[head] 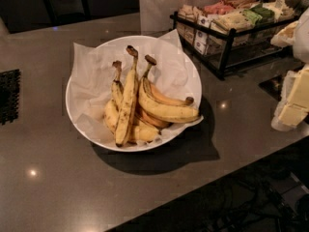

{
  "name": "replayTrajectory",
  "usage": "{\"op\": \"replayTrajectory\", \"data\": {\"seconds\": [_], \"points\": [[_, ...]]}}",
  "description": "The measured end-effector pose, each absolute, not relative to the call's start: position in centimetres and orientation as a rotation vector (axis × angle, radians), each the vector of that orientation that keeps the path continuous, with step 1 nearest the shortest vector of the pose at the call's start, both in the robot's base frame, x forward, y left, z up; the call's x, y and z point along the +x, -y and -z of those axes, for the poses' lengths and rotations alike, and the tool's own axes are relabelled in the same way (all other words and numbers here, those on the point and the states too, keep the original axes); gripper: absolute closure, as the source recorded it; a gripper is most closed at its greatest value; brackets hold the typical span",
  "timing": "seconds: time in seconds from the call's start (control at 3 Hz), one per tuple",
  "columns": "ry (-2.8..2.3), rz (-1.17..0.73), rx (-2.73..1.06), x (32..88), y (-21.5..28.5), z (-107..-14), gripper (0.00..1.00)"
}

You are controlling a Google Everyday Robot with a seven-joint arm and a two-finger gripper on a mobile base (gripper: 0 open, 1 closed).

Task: Pick banana from white bowl

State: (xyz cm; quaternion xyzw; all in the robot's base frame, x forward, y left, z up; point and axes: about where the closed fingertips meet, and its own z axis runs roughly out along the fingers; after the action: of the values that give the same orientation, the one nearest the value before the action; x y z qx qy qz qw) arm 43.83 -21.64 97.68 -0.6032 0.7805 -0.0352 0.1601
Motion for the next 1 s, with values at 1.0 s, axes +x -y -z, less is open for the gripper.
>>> {"op": "replayTrajectory", "data": {"seconds": [1.0], "points": [[-2.066,0.023,-1.895,48.6,15.7,-96.4,0.00]]}}
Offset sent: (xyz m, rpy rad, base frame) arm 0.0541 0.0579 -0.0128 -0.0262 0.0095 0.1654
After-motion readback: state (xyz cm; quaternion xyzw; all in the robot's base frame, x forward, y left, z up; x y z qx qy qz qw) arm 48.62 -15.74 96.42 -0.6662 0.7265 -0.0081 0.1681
